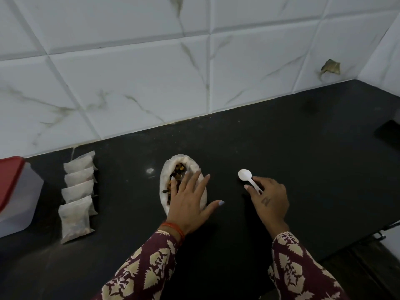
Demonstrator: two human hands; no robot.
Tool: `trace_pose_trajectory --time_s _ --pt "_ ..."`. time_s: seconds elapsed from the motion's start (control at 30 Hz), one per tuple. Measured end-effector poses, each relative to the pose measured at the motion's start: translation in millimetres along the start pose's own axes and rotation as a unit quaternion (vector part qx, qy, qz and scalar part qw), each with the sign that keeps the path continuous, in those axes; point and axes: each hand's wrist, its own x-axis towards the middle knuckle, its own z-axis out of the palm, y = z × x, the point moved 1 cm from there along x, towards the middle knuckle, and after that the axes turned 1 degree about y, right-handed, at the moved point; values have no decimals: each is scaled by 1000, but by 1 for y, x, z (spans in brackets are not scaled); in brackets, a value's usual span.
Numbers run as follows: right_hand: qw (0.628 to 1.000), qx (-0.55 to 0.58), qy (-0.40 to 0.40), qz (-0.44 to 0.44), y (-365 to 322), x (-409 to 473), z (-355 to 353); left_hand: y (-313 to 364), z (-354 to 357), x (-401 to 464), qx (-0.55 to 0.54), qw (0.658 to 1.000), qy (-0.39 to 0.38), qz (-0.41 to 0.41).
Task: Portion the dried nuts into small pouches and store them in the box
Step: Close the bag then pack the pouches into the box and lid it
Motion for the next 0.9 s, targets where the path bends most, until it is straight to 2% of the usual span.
trace_pose_trajectory --time_s 0.1,0.27,0.33,0.43,0.67,0.9 --pt "998 -7 10 -54 -23 -2 -1 -12 -9 -6 -30 999 24 -13" --pt "979 69 -42 -190 -82 -9 12 -45 -22 -19 -116 985 92 -90" --pt "963 86 -76 -242 -105 -17 24 -59 -25 -24 -156 973 110 -126" --pt "942 78 -155 -287 -132 -28 41 -75 -26 -30 -223 957 88 -166" --pt "910 33 -259 -323 -156 -37 66 -87 -17 -34 -325 921 39 -211" --pt "919 47 -259 -293 -162 -33 70 -88 -20 -31 -435 865 53 -245"
